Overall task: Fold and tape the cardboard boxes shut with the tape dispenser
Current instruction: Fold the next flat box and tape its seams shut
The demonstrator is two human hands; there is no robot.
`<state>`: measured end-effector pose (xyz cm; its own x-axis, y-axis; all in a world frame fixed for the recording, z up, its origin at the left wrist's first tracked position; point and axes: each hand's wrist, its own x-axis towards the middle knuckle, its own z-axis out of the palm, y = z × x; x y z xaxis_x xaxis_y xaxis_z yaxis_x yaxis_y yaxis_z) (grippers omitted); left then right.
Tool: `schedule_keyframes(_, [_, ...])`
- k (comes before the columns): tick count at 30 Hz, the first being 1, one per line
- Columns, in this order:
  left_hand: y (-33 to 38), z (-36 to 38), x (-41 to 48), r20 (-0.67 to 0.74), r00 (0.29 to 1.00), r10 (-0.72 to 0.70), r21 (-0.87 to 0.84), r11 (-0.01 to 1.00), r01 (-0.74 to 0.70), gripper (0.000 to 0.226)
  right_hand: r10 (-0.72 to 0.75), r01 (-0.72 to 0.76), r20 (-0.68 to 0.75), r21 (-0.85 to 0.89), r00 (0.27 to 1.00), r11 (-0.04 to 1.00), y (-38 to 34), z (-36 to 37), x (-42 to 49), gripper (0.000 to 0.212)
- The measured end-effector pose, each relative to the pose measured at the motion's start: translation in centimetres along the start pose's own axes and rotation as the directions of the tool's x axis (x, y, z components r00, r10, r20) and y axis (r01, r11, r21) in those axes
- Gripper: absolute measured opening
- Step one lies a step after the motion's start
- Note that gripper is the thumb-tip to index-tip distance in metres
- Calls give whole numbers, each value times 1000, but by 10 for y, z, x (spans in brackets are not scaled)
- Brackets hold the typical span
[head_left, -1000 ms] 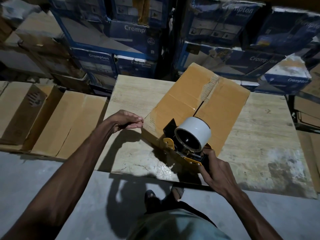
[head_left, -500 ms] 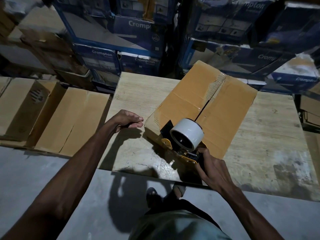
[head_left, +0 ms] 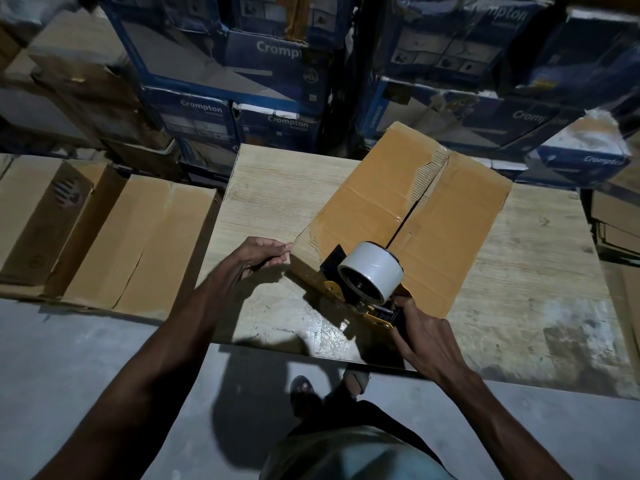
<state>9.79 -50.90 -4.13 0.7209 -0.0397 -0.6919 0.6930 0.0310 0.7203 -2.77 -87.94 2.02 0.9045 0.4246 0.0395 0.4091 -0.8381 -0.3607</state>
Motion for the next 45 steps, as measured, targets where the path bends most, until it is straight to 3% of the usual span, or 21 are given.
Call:
schedule_keyframes(3, [-7,6,-2,3,1000,28,-68,997,-28,19,6,-6,-9,-2,1000,1000,0,0,0,44])
schedule_keyframes(8, [-40,17,-13,-80,997,-12,-21,1000,10,53,13,-13,12,-1,1000,1000,0,1,-1,50])
schedule_keyframes(10, [-55,22,-13,-167,982,91,-19,995,-96,63,12,-12,8,2,1000,1000,0,1,-1,52])
schedule_keyframes(13, [-67,33,-27,-196,912,361,96,932,-349,44,11,-11,8,3,1000,1000,0,0,-1,51])
schedule_keyframes(15, [-69,36,-43,-126,812,570,352,791,-501,57,11,-11,8,-2,1000,1000,1,0,-1,52])
schedule_keyframes(18, [-58,34,-51,76,612,787,797,321,-512,66,-6,6,19,0,1000,1000,1,-2,-2,56])
schedule_keyframes(20, [-52,33,-39,273,629,727,882,71,-465,71,-23,23,21,-1,1000,1000,1,-2,-1,60])
schedule_keyframes(22, [-52,34,-26,397,647,650,865,-30,-500,66,-36,36,22,-4,999,999,1,-3,0,62])
schedule_keyframes(24, [-54,39,-21,414,628,659,847,-27,-530,60,-46,46,22,-6,999,999,0,-3,0,61])
schedule_keyframes(28, [-56,48,-32,278,636,720,780,218,-587,62,-57,58,47,-3,997,998,1,-4,-1,59])
schedule_keyframes(35, [-52,43,-32,234,607,759,636,353,-686,54,-42,44,92,-16,995,999,0,-10,2,58])
schedule_keyframes(39, [-49,40,-29,251,599,760,624,347,-701,55,-48,52,111,-33,993,998,-1,-13,4,58])
schedule_keyframes(45, [-44,40,-35,271,544,794,658,259,-707,53,-44,47,119,-23,992,999,-1,-14,5,56])
